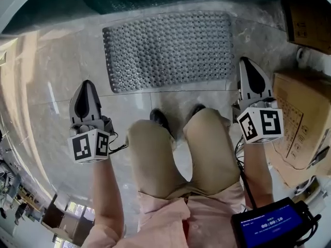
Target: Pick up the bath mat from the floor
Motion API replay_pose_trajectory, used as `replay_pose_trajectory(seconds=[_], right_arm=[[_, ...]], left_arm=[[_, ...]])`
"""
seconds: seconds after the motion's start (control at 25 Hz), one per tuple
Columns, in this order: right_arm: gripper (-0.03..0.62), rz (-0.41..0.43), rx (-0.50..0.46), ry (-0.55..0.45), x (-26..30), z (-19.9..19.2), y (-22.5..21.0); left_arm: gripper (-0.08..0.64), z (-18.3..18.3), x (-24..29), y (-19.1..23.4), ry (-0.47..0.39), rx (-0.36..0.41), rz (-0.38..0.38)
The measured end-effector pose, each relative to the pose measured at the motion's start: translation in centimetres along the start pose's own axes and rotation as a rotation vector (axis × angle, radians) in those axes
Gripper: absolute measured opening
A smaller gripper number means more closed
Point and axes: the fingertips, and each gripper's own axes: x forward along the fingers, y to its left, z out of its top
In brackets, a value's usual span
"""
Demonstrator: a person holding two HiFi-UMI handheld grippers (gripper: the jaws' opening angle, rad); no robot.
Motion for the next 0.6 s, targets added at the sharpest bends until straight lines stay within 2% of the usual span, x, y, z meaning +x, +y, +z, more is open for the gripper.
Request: replay_pose_trajectory(seconds=[0.16, 0.36, 0.6], right_arm=[[0.018, 0.005, -0.007, -0.006, 2.7, -2.6, -0.7], [0.018, 0.022, -0.044, -0.019, 5.9, -4.3, -1.2], [0.018, 0.017, -0.051, -0.030, 8.1, -7.7, -2.1]], left_arm=[[0.025, -3.0, 1.5, 0.9, -0.001, 0.002, 0.025], [0.025, -6.3, 3.2, 2.9, -0.009, -0.031, 0.057], [0.025, -12.4, 4.9, 4.1, 0.022, -0.038, 0.073]])
